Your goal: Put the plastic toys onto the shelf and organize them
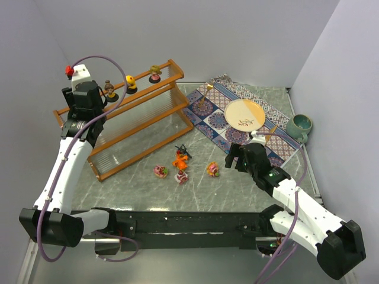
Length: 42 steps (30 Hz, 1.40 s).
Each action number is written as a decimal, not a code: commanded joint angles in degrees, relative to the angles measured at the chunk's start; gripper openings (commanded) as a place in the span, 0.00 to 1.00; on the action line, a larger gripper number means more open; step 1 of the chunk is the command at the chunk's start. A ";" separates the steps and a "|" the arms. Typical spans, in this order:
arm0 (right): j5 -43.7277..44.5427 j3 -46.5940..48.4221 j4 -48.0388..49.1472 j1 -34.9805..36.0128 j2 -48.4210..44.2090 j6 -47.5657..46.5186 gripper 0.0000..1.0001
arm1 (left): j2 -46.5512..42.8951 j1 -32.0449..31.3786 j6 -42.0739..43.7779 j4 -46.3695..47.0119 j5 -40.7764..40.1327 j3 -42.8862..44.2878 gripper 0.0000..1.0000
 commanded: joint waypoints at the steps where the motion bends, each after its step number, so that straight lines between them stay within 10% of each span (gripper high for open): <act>1: 0.39 1.33 1.74 -0.21 0.03 -0.63 1.00 | -1.91 0.19 -0.95 0.13 0.87 1.06 0.59; 31: -1.20 2.30 1.48 -0.21 0.03 -0.19 1.00 | -11.13 -0.60 -16.67 -15.24 17.56 10.38 0.96; 42: -2.60 3.09 1.13 -0.21 0.65 0.60 1.00 | -11.05 -24.75 -29.15 -15.86 12.21 4.15 0.97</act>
